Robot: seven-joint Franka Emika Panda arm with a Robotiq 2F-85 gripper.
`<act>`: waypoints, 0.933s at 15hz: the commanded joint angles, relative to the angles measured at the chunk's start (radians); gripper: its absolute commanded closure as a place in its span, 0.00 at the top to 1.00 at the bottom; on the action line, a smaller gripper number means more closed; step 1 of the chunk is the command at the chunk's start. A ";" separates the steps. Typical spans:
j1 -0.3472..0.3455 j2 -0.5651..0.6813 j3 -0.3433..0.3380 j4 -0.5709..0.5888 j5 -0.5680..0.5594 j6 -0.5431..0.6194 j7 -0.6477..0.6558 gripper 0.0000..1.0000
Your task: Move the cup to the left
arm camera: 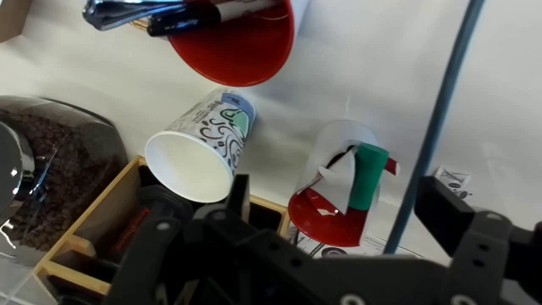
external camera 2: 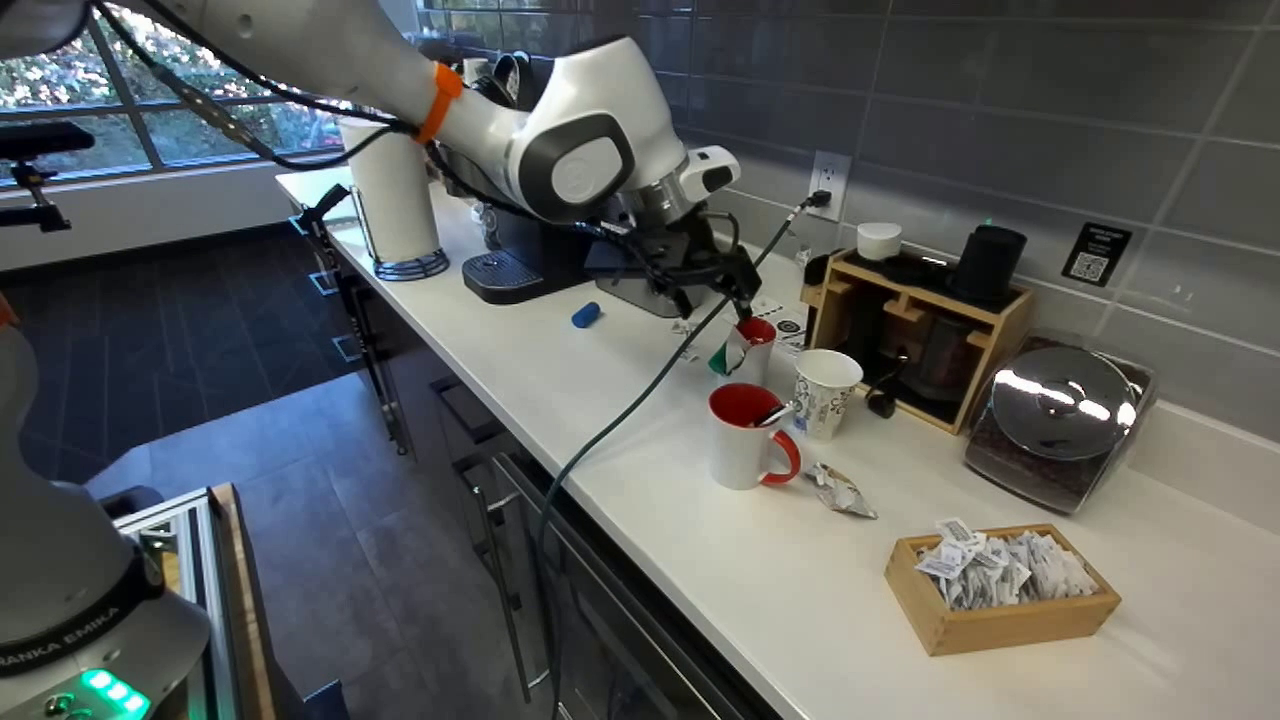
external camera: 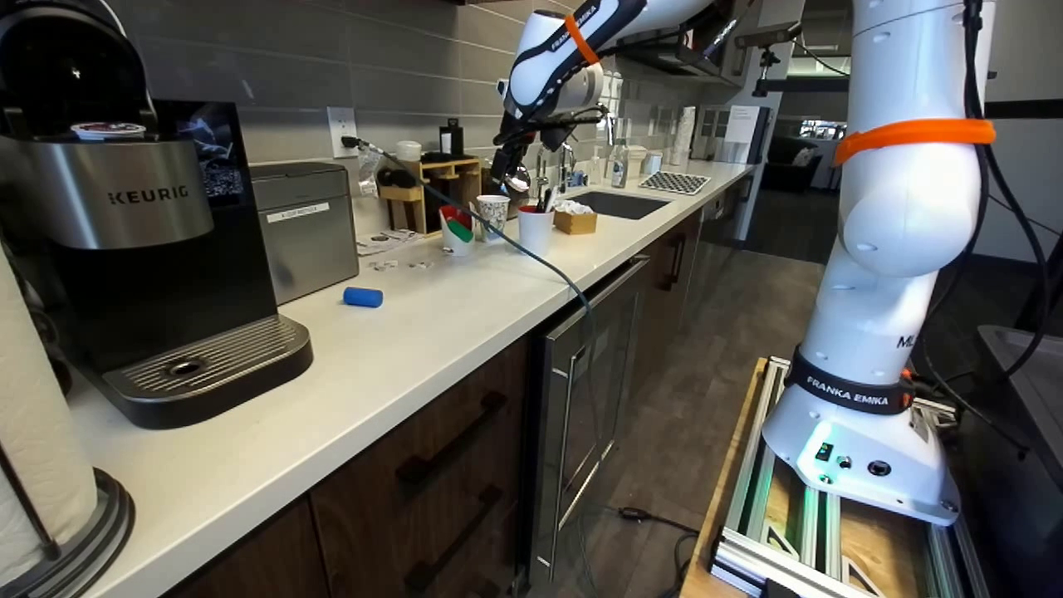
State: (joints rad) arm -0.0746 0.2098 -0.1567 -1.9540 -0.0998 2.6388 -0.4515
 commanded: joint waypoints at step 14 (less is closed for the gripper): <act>-0.145 0.376 0.072 0.458 -0.089 -0.099 -0.102 1.00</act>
State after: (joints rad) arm -0.1979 0.5206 -0.1016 -1.5781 -0.1679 2.5993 -0.5348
